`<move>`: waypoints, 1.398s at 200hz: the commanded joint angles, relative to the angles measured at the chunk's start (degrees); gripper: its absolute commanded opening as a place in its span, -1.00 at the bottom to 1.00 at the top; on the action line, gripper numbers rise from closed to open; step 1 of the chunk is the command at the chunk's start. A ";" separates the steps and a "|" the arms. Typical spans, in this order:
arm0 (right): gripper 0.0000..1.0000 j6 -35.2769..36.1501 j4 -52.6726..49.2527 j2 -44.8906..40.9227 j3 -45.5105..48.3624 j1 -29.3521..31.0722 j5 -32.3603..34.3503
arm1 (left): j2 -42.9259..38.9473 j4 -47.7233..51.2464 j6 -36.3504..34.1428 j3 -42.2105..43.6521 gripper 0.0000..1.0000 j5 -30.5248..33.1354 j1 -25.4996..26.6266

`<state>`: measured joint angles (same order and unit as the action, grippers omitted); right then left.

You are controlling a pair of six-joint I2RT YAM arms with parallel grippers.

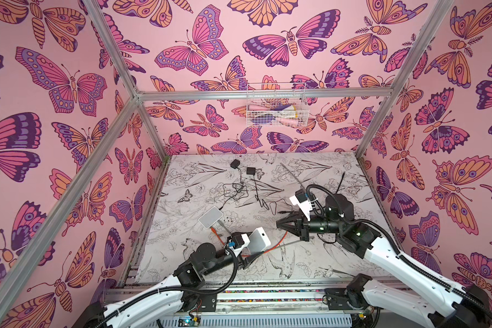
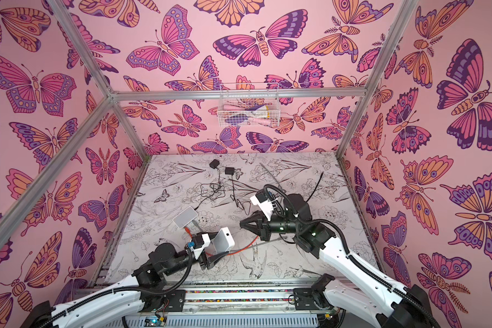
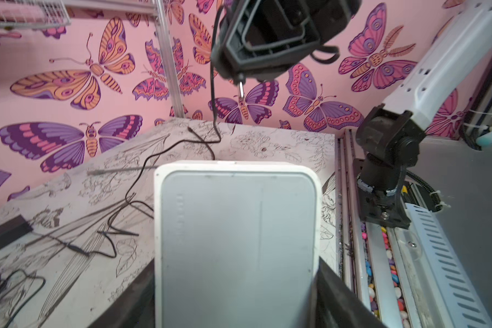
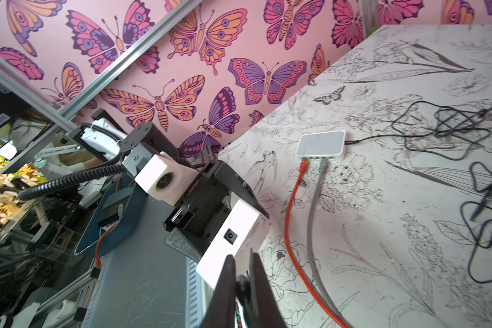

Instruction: Insert the plug into the switch port

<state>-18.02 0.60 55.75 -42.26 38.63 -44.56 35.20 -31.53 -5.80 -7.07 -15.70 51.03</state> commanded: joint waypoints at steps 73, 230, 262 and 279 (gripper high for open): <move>-1.00 4.42 -1.33 -2.65 -2.09 6.73 2.70 | -0.44 -4.33 -1.93 -0.44 -1.00 -8.44 0.30; -1.00 3.50 3.87 0.85 -2.92 11.47 6.94 | -0.92 -2.49 -1.67 -0.47 -1.00 -9.03 0.30; -1.00 3.41 3.98 1.01 -2.74 11.64 7.24 | -1.45 -2.07 -1.67 -0.40 -1.00 -8.94 0.30; -1.00 3.34 4.05 1.03 -2.59 11.88 7.38 | -1.71 -1.94 -1.59 -0.29 -1.00 -8.91 0.29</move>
<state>-15.00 2.83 56.64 -43.13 49.82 -37.67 34.50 -32.45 -7.07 -7.07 -23.18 51.03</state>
